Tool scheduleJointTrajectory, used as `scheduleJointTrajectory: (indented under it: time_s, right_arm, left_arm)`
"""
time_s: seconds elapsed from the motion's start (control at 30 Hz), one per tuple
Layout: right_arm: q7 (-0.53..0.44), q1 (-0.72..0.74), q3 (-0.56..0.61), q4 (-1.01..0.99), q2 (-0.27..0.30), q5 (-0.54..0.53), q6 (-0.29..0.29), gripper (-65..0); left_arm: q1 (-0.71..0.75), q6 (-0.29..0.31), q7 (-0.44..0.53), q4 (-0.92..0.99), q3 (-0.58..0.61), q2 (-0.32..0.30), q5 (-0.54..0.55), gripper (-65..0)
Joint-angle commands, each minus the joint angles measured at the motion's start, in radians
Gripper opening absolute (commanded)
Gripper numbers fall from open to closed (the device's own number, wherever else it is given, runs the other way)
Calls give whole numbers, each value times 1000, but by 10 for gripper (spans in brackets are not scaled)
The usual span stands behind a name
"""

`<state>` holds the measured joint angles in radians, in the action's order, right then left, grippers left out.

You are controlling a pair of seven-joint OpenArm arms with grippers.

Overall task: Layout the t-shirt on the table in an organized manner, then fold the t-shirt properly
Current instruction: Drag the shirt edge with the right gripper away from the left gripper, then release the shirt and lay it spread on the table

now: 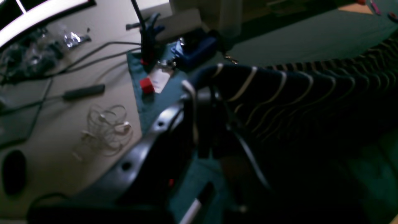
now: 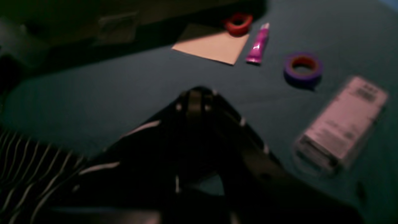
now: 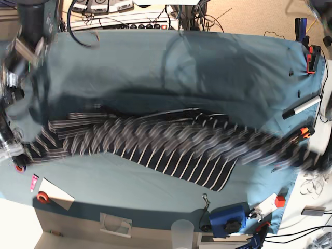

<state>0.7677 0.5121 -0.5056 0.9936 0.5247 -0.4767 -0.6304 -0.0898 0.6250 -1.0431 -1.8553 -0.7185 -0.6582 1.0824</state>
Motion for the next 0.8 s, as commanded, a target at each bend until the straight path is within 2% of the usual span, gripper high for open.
scheduleJointTrajectory:
  time_s: [0.0, 0.1, 0.17, 0.2, 0.27, 0.33, 0.43, 0.5, 0.63, 0.7, 0.77]
  right_arm:
    - [-93, 84, 30, -47, 24, 26, 16, -650]
    - [-288, 243, 140, -251, 24, 156, 121, -650]
    - [-357, 319, 200, -331, 21, 192, 177, -650]
    - [-360, 345, 225, -351, 20, 213, 190, -650]
    - [-341, 373, 266, -354, 15, 252, 195, -650]
    - [-309, 381, 300, -353, 16, 254, 169, -650]
    - [-257, 379, 314, -353, 16, 264, 113, -487]
    - [-220, 380, 314, -353, 20, 268, 93, -436]
    - [-138, 380, 307, -327, 43, 267, 103, -435]
    - [-87, 367, 261, -270, 48, 253, 102, -435]
    - [-11, 336, 192, -175, 49, 165, 89, -435]
  left_arm:
    - [-55, -4, 56, 29, 28, -30, -14, -650]
    - [-198, -20, 119, 175, 141, -46, -116, -650]
    - [-298, -41, 126, 278, 214, -60, -156, -650]
    - [-349, -41, 124, 329, 251, -63, -168, -650]
    - [-438, -41, 120, 425, 311, -64, -174, -650]
    - [-507, -41, 120, 502, 364, -65, -174, -650]
    - [-572, -41, 121, 560, 411, -65, -170, -650]
    - [-597, -41, 120, 565, 422, -62, -170, -650]
    - [-631, -41, 112, 563, 421, -67, -171, -650]
    - [-644, -45, 87, 563, 421, -69, -171, -650]
    - [-650, -53, 50, 563, 421, -69, -162, -650]
